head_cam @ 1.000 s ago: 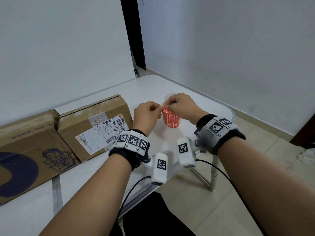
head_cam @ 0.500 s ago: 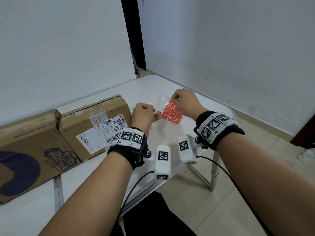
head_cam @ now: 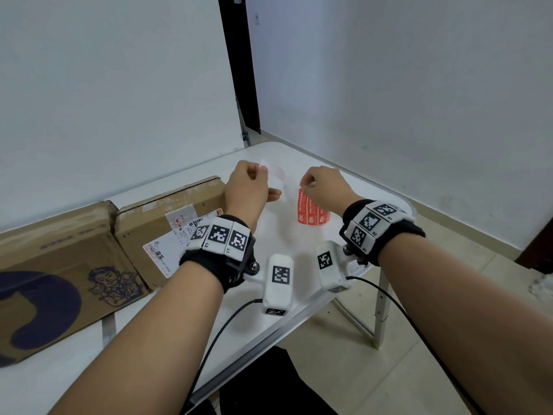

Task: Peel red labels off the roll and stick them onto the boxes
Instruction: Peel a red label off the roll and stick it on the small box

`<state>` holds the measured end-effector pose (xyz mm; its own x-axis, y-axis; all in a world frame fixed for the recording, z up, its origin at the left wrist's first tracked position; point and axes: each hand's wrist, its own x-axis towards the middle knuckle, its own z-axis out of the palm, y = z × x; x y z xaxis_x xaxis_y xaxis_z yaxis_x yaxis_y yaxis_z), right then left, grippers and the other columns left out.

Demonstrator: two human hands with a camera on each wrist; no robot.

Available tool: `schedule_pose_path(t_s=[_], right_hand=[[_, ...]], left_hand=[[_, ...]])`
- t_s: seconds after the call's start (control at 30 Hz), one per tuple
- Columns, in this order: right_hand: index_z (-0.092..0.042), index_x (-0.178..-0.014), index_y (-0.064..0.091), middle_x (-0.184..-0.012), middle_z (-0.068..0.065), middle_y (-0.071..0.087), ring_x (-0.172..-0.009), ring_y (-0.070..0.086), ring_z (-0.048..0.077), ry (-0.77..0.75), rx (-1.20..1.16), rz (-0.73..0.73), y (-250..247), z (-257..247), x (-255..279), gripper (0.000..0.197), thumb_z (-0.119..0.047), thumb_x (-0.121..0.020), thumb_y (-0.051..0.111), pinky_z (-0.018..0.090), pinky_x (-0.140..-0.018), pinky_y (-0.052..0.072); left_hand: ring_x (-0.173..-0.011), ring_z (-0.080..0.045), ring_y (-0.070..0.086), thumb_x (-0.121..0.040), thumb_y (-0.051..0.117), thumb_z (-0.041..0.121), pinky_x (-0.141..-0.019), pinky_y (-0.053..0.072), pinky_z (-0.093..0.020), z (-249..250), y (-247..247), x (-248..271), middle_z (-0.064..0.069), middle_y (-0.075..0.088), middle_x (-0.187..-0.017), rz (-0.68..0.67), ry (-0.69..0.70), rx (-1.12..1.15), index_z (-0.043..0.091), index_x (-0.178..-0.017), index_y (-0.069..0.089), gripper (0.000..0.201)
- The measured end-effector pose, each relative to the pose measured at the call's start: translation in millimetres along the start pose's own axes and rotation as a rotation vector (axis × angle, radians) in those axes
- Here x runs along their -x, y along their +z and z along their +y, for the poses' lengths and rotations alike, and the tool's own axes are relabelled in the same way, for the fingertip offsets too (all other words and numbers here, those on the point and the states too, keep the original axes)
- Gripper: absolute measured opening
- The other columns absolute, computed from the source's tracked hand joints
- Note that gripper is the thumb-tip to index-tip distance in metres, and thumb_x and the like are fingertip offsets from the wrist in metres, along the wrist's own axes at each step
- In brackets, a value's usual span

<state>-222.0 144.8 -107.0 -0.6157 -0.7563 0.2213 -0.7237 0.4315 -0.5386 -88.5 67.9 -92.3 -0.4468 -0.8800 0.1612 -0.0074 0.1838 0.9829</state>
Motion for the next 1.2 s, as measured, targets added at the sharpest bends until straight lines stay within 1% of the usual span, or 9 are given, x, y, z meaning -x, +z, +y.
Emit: schedule_pose_path(t_s=[0.1, 0.2, 0.3, 0.43, 0.6, 0.77, 0.93, 1.07, 1.2], right_hand=[[-0.010, -0.102, 0.068, -0.111, 0.004, 0.067, -0.102, 0.061, 0.021, -0.015, -0.043, -0.047, -3, -3, -2, 0.023, -0.022, -0.090, 0.054, 0.028, -0.080, 0.045], [-0.004, -0.102, 0.068, -0.107, 0.010, 0.069, -0.099, 0.063, 0.024, -0.030, -0.063, 0.064, -12, -12, -5, 0.025, -0.018, -0.090, 0.052, 0.029, -0.076, 0.049], [0.002, -0.092, 0.068, -0.087, 0.016, 0.069, -0.072, 0.065, 0.020, -0.013, -0.271, 0.162, -27, -30, -10, 0.023, -0.015, -0.089, 0.053, 0.027, -0.059, 0.052], [-0.005, -0.095, 0.064, -0.077, 0.004, 0.061, -0.061, 0.056, 0.009, 0.148, -0.750, -0.175, -37, -63, -13, 0.022, -0.024, -0.095, 0.053, 0.014, -0.054, 0.047], [-0.003, -0.089, 0.060, -0.071, 0.005, 0.060, -0.053, 0.048, 0.007, 0.243, -0.929, -0.519, -32, -100, -22, 0.038, -0.039, -0.097, 0.048, 0.010, -0.041, 0.041], [-0.005, -0.087, 0.061, -0.066, 0.004, 0.062, -0.046, 0.049, 0.004, 0.182, -1.008, -0.711, -15, -153, -21, 0.034, -0.038, -0.095, 0.052, 0.009, -0.039, 0.039], [-0.005, -0.087, 0.062, -0.067, 0.002, 0.058, -0.048, 0.049, 0.003, 0.160, -1.089, -0.678, -21, -156, -27, 0.016, -0.018, -0.094, 0.056, 0.009, -0.037, 0.038], [-0.007, -0.084, 0.062, -0.069, 0.002, 0.059, -0.054, 0.051, 0.005, 0.061, -1.068, -0.601, -17, -163, -28, 0.010, -0.016, -0.088, 0.064, 0.010, -0.042, 0.040], [-0.005, -0.088, 0.065, -0.073, 0.002, 0.061, -0.061, 0.054, 0.007, -0.039, -0.974, -0.613, 1, -172, -28, 0.012, -0.017, -0.090, 0.063, 0.013, -0.052, 0.044]], left_hand=[[-0.058, -0.017, 0.069, -0.095, 0.053, 0.021, -0.069, 0.062, -0.032, 14, -12, -4, 0.002, 0.060, -0.090, -0.046, 0.110, -0.127, 0.009, -0.100, 0.059, 0.015], [-0.057, -0.013, 0.070, -0.093, 0.056, 0.023, -0.061, 0.059, -0.021, 27, -27, -8, 0.000, 0.065, -0.095, -0.040, 0.237, -0.250, 0.011, -0.098, 0.064, 0.015], [-0.057, -0.010, 0.068, -0.091, 0.059, 0.025, -0.055, 0.054, -0.012, 42, -43, -11, 0.001, 0.067, -0.097, -0.021, 0.346, -0.316, 0.012, -0.099, 0.065, 0.017], [-0.058, -0.009, 0.066, -0.091, 0.062, 0.025, -0.058, 0.055, -0.017, 62, -64, -7, 0.003, 0.065, -0.096, -0.028, 0.503, -0.355, 0.018, -0.092, 0.064, 0.008], [-0.058, -0.008, 0.065, -0.091, 0.062, 0.026, -0.059, 0.054, -0.020, 82, -97, -1, 0.004, 0.062, -0.095, -0.022, 0.670, -0.482, 0.018, -0.089, 0.064, 0.008], [-0.059, -0.009, 0.065, -0.092, 0.062, 0.026, -0.060, 0.054, -0.023, 89, -148, 6, 0.005, 0.061, -0.095, 0.071, 0.722, -0.570, 0.018, -0.090, 0.065, 0.009], [-0.058, -0.007, 0.065, -0.091, 0.063, 0.028, -0.061, 0.053, -0.021, 90, -147, 6, 0.007, 0.060, -0.093, 0.005, 0.757, -0.634, 0.019, -0.089, 0.066, 0.009], [-0.058, -0.007, 0.066, -0.089, 0.063, 0.036, -0.062, 0.048, -0.013, 89, -157, 11, 0.008, 0.061, -0.090, -0.039, 0.729, -0.689, 0.022, -0.088, 0.066, 0.014], [-0.062, -0.005, 0.065, -0.089, 0.064, 0.037, -0.065, 0.050, -0.015, 80, -176, 16, 0.010, 0.063, -0.088, -0.070, 0.680, -0.785, 0.030, -0.085, 0.063, 0.008]])
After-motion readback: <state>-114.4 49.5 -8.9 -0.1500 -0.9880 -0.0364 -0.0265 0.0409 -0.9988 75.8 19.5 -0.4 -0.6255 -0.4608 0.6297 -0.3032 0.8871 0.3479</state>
